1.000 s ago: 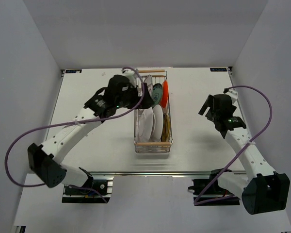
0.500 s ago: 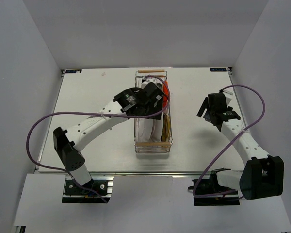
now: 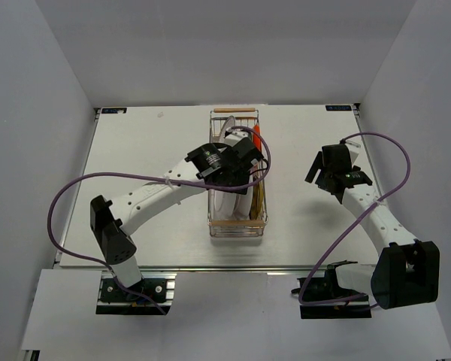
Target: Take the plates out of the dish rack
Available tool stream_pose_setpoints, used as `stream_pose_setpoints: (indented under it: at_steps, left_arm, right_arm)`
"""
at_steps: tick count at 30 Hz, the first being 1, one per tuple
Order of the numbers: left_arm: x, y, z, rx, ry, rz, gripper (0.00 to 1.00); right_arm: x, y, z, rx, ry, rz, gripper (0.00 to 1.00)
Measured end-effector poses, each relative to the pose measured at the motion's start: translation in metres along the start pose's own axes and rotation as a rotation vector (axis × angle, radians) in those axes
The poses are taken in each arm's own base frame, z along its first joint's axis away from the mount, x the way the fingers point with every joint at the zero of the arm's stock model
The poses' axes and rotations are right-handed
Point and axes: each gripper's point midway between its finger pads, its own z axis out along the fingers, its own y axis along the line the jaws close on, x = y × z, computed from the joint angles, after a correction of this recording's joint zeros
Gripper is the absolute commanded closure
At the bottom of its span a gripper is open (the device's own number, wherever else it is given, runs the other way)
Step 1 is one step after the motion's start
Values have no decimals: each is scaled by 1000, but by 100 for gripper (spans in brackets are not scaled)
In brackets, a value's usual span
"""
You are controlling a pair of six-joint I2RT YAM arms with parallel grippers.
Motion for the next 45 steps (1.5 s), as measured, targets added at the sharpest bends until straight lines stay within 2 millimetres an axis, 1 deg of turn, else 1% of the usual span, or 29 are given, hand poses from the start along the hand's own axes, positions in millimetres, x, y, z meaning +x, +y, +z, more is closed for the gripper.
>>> stream_pose_setpoints:
  at_steps: [2, 5, 7, 12, 15, 17, 18, 21, 24, 30, 31, 36, 39, 41, 45]
  left_arm:
    - [1, -2, 2, -5, 4, 2, 32]
    - [1, -7, 5, -14, 9, 1, 39]
    - [1, -9, 7, -29, 17, 7, 40]
    - [-5, -17, 20, -90, 18, 18, 50]
    - [-6, -15, 27, -130, 12, 28, 62]
    - [-8, -12, 26, -149, 1, 25, 69]
    - [-8, -9, 25, -162, -1, 26, 76]
    - [-10, -5, 24, -177, -8, 24, 87]
    - [-10, -5, 24, -182, -11, 22, 94]
    - [-12, -2, 20, -190, -13, 25, 98]
    - [-13, -1, 19, -190, -15, 26, 100]
    - [-23, 0, 9, -176, -40, 22, 100]
    - [-32, 2, -4, -152, -70, 13, 100]
    - [-41, 3, -18, -119, -99, -9, 100]
    - [-51, 14, -42, -93, -144, -24, 100]
  right_arm:
    - [1, -1, 0, 2, 3, -1, 11]
    - [2, -1, 0, 5, 7, -3, 11]
    - [2, -2, 0, 8, 8, -5, 11]
    - [2, -3, 0, 13, 7, -5, 11]
    - [2, -4, 0, 21, 4, -5, 11]
    - [1, -5, 0, 25, 1, -5, 11]
    - [1, -5, 0, 26, 1, -5, 11]
    - [1, -5, 0, 27, 2, -5, 11]
    - [2, -6, 1, 31, 5, -7, 11]
    - [3, -6, 2, 36, 11, -10, 11]
    - [3, -6, 2, 36, 11, -10, 11]
    - [3, -6, 2, 37, 14, -11, 11]
    - [2, -5, 3, 39, 15, -12, 11]
    - [2, -6, 3, 43, 21, -15, 11]
    - [5, -8, 4, 52, 33, -21, 11]
